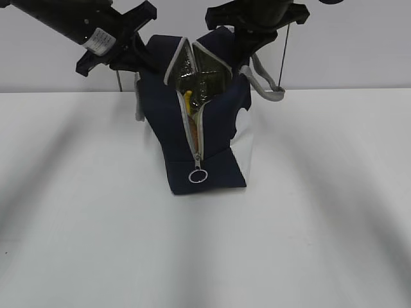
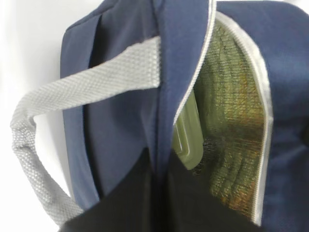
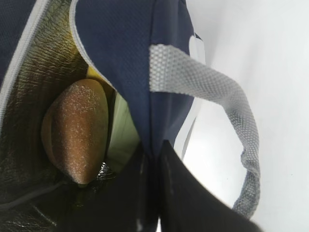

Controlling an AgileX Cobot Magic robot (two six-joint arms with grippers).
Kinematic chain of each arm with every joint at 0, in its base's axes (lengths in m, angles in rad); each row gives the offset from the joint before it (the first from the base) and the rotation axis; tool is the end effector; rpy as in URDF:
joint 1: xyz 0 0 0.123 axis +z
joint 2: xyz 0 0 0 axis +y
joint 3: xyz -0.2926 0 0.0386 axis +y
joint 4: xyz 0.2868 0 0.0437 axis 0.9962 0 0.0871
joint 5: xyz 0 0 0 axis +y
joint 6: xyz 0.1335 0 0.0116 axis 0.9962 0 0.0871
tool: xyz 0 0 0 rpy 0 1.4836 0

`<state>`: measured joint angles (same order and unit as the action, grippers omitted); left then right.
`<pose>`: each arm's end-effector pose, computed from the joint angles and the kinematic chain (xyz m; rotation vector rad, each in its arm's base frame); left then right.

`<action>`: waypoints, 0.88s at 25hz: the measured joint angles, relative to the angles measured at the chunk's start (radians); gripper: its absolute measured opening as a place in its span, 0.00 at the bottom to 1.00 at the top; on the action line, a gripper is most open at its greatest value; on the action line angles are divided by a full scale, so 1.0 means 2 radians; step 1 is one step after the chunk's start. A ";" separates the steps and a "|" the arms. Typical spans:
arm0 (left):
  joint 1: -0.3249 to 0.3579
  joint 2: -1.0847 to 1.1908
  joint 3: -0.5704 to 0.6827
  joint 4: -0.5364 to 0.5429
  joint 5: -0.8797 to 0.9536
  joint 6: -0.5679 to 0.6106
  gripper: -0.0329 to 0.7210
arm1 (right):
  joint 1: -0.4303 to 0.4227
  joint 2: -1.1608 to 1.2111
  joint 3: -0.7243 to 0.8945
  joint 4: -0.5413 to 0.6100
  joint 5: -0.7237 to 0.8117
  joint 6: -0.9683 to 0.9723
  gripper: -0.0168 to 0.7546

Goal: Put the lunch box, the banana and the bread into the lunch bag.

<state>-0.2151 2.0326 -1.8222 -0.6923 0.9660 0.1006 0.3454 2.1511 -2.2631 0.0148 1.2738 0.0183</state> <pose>0.4927 -0.1797 0.2570 0.0678 2.5670 -0.9178 0.5042 0.1834 0.3042 -0.4309 2.6175 0.1414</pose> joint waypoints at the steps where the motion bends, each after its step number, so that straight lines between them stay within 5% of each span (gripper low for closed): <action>1: 0.000 0.000 0.000 0.000 -0.001 0.000 0.10 | 0.000 0.000 0.000 -0.001 0.000 0.000 0.05; 10: 0.000 0.000 0.000 -0.004 -0.004 0.000 0.58 | 0.000 0.000 0.000 -0.002 -0.005 -0.004 0.59; 22: 0.006 -0.061 -0.001 0.025 0.069 0.000 0.61 | 0.000 -0.098 0.032 0.033 -0.006 -0.063 0.64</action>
<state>-0.2029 1.9104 -1.8233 -0.6427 1.1048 0.1006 0.3454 1.9559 -2.1993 0.0799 1.2619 -0.1086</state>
